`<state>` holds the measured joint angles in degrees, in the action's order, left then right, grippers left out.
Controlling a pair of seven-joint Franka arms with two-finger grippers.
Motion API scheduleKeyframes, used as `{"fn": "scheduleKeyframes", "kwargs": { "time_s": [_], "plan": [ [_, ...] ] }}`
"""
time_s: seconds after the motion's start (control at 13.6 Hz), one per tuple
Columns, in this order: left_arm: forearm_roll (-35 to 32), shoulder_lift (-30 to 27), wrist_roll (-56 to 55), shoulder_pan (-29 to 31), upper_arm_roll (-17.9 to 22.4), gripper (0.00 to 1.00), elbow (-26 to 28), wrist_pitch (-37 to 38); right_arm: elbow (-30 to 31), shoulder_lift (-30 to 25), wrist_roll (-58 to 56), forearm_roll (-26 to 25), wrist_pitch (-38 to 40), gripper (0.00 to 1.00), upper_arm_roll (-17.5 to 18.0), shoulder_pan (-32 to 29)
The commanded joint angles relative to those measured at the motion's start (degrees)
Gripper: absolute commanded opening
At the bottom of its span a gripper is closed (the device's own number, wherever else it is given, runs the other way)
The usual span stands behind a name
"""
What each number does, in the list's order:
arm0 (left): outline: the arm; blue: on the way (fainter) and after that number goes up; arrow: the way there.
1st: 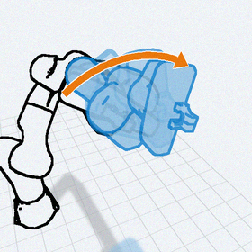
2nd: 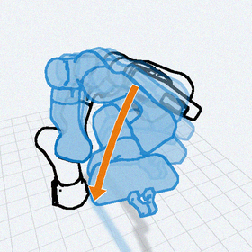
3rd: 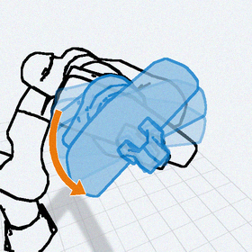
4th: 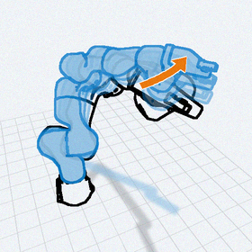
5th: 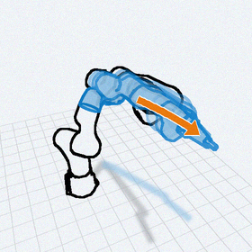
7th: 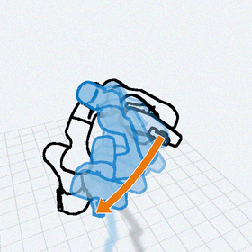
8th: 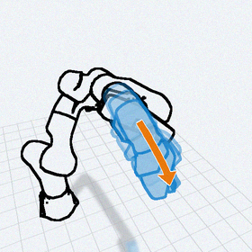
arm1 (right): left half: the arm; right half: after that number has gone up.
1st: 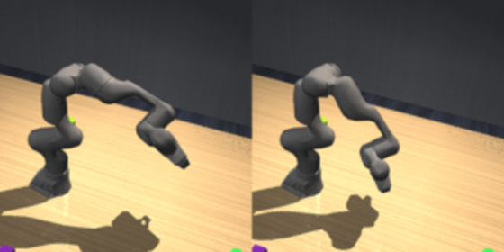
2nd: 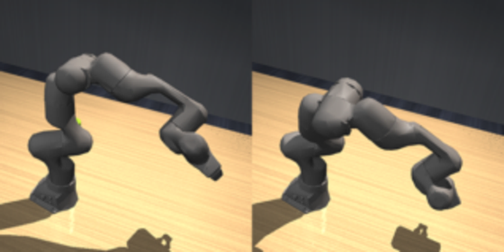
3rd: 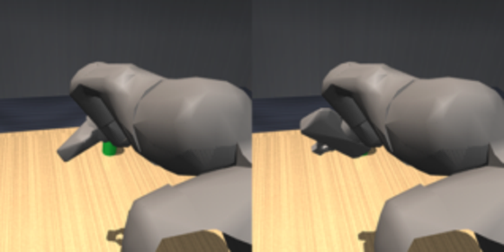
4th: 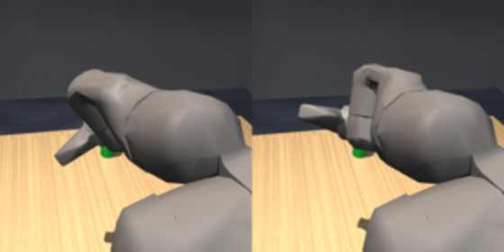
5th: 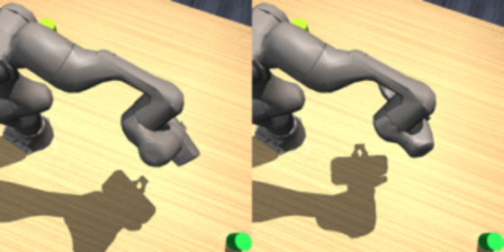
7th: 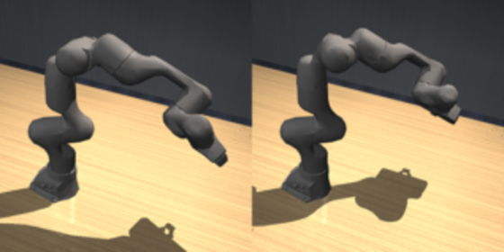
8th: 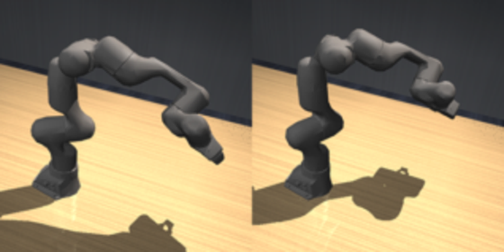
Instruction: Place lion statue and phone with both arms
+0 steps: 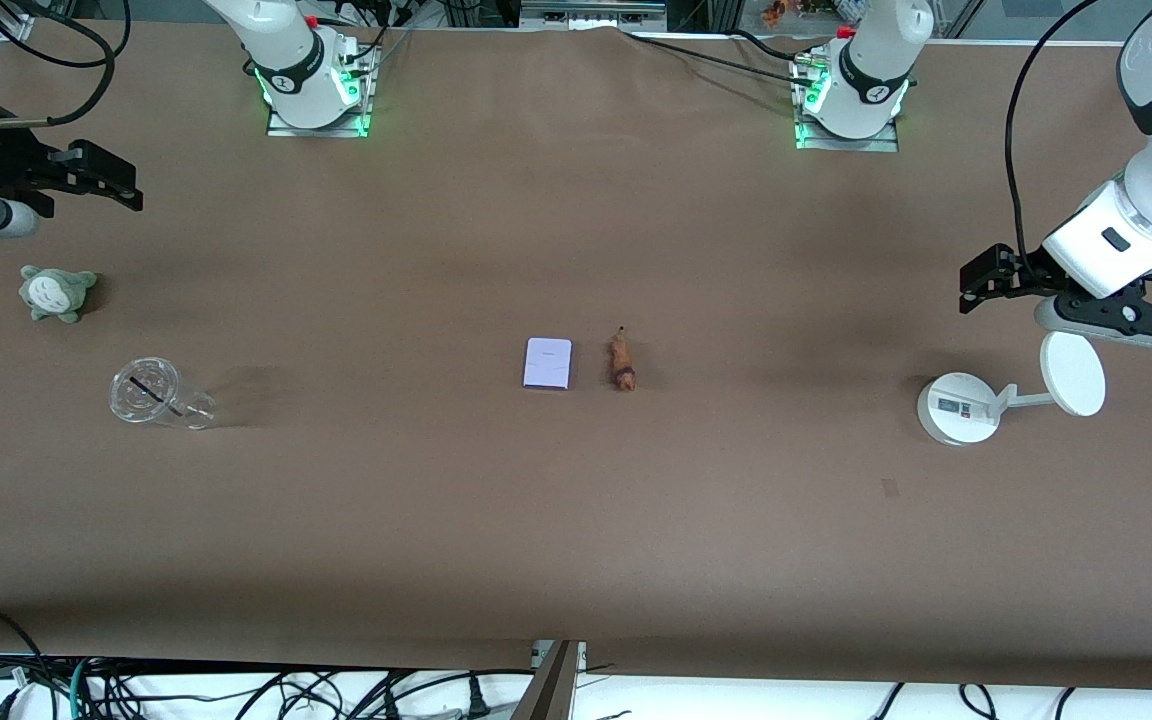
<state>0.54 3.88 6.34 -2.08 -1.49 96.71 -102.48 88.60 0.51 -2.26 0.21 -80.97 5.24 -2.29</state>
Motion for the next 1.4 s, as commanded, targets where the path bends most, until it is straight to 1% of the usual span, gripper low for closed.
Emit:
{"fn": "scheduleKeyframes", "kwargs": {
  "time_s": [0.0, 0.29, 1.17, 1.32],
  "plan": [
    [0.52, -0.10, 1.65, 0.33, -0.18, 1.00, -1.18, 1.23, -0.71, 0.02, 0.24, -0.13, 0.63, 1.00, 1.09, -1.05],
    [0.52, -0.10, 1.57, 0.15, -0.18, 1.00, -1.18, 1.23, -1.50, 0.36, 0.15, -0.39, 0.11, 1.00, 1.00, -1.14],
    [0.43, -0.28, 1.57, 0.06, -0.27, 1.00, -1.18, 1.23, -0.97, 0.10, 0.15, -0.21, 1.60, 1.00, 1.00, -1.14],
    [-0.71, -0.28, 1.48, -0.11, -0.36, 1.00, -1.18, 1.23, -1.06, 0.01, 0.15, -0.21, 1.60, 1.00, 1.00, -1.14]
  ]
}}
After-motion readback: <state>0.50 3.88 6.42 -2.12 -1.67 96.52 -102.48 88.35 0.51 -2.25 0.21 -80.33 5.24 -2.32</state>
